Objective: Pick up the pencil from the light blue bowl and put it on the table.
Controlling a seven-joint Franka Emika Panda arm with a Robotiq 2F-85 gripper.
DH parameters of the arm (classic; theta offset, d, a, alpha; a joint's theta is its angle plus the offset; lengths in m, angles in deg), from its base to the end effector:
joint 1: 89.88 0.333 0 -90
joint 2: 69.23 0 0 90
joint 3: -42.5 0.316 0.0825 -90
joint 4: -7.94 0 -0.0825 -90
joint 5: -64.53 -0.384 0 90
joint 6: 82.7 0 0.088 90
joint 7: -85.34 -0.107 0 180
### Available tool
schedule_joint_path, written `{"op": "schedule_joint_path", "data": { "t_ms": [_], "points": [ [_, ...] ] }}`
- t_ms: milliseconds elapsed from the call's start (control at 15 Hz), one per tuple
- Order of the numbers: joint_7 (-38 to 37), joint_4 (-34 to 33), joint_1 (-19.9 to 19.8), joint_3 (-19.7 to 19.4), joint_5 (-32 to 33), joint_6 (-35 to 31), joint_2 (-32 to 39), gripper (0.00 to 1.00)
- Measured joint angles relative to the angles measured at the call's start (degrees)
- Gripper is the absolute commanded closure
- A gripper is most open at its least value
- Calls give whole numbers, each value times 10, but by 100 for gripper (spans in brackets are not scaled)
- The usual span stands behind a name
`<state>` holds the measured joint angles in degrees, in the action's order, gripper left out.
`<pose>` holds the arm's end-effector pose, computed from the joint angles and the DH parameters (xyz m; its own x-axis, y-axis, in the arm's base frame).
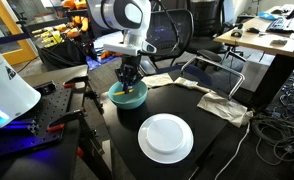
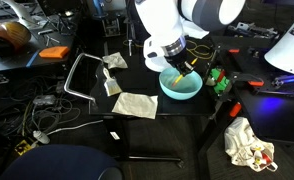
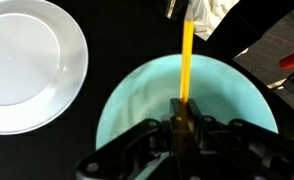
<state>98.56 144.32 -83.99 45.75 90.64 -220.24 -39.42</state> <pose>0.4217 0.0687 0.0774 0.5967 0.6332 -0.4929 0.7142 -0.6992 -0.0336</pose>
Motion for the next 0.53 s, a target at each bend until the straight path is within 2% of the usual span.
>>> {"op": "schedule_joint_path", "data": {
  "t_ms": [333, 533],
  "points": [
    [-13, 34, -5, -6, -9, 19, -101, 98],
    [-13, 54, -19, -7, -41, 19, -161, 98]
  ]
}}
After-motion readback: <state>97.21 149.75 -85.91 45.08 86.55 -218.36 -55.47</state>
